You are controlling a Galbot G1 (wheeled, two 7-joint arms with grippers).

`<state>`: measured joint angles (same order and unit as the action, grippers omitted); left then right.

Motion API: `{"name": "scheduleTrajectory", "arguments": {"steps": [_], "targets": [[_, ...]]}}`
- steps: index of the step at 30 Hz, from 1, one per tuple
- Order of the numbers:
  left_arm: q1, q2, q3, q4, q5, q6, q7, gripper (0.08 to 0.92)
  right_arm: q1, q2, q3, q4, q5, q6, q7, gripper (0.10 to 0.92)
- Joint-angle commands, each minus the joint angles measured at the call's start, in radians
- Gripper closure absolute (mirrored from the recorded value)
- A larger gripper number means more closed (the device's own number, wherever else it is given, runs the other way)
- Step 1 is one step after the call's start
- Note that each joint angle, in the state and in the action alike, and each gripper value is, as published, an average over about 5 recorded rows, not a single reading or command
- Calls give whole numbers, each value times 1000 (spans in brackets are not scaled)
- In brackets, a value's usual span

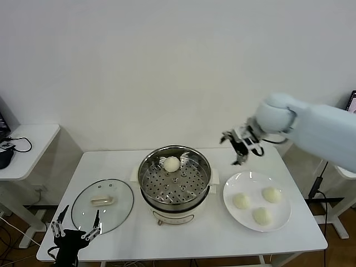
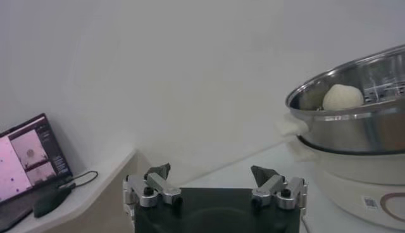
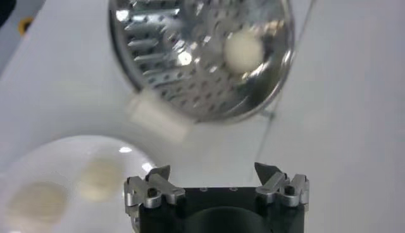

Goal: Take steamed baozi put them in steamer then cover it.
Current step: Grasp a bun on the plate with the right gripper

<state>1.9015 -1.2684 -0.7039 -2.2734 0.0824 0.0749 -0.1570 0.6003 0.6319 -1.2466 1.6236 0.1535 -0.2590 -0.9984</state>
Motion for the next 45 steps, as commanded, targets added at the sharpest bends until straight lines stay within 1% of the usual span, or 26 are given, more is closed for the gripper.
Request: {"name": "scheduleTrajectory", "arguments": {"steps": [1, 7, 15, 22, 30, 37, 45], "targets": [[-6, 7, -7, 3, -4, 6, 4, 177, -206, -246, 71, 122, -53, -114, -9, 203], [-6, -1, -12, 12, -3, 7, 5, 177, -424, -230, 229, 83, -122, -117, 2, 203], [-20, -2, -26, 14, -4, 21, 13, 177, -636, -143, 357, -29, -227, -99, 19, 203], [-16, -5, -31, 18, -3, 24, 18, 177, -681, -40, 371, -135, -247, -86, 41, 202], [-15, -10, -39, 22, -4, 24, 19, 177, -691, 43, 381, -208, -260, -78, 52, 202], [-14, -15, -42, 27, -4, 24, 18, 177, -692, 83, 379, -242, -278, -78, 54, 209], [-15, -18, -42, 30, -4, 23, 18, 177, -701, 97, 387, -269, -299, -72, 51, 239]]}}
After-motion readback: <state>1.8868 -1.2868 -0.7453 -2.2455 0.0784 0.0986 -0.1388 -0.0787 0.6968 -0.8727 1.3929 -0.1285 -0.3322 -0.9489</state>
